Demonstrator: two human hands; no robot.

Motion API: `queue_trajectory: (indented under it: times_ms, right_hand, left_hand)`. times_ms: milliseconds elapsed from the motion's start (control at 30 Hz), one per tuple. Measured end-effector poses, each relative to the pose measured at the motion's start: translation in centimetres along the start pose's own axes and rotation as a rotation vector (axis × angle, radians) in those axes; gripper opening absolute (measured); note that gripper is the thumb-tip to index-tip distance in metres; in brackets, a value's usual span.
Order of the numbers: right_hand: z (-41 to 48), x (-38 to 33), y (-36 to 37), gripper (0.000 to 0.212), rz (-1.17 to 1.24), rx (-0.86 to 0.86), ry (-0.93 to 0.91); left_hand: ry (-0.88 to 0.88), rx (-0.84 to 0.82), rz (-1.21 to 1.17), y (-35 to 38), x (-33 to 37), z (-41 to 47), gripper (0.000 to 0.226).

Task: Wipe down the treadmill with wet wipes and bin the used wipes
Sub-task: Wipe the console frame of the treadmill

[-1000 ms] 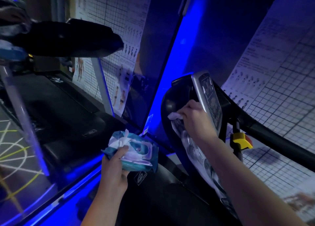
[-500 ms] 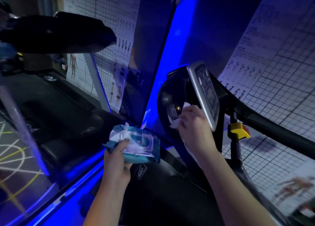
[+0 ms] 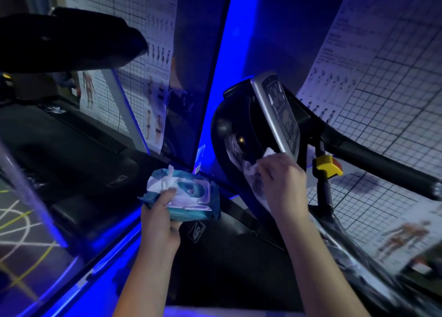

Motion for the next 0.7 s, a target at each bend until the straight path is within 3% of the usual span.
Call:
queue_trajectory:
  times_ms: [100, 367, 533, 700]
  right_hand:
    - [0.2, -1.0, 0.9, 0.028, 0.016, 0.019, 0.068]
    - [-4.4, 1.1, -0.9, 0.013, -0.006, 0.092, 0.135]
    - [-2.4, 0.3, 0.5, 0.013, -0.015, 0.104, 0.046]
    - [-0.4, 0.1, 1.8, 0.01, -0.019, 0.15, 0.073]
  left_hand:
    - [-0.025, -0.009, 0.004, 0.3, -0.5, -0.2, 0.053]
    - [-0.041, -0.03, 0.024, 0.3, -1.3, -0.8, 0.055]
    - [-0.042, -0.029, 0.04, -0.2, -1.4, -1.1, 0.055]
    - [-0.043, -0.016, 0.057, -0.2, -1.4, -1.3, 0.052]
Point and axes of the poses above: each hand's wrist, its own z-axis towards the middle knuckle, its own y-axis out of the palm, x = y × z, the point moved 2 cm from there along z, towards the middle knuckle, and after that the axes turned 3 degrees about -y, right-handed, at the moved point
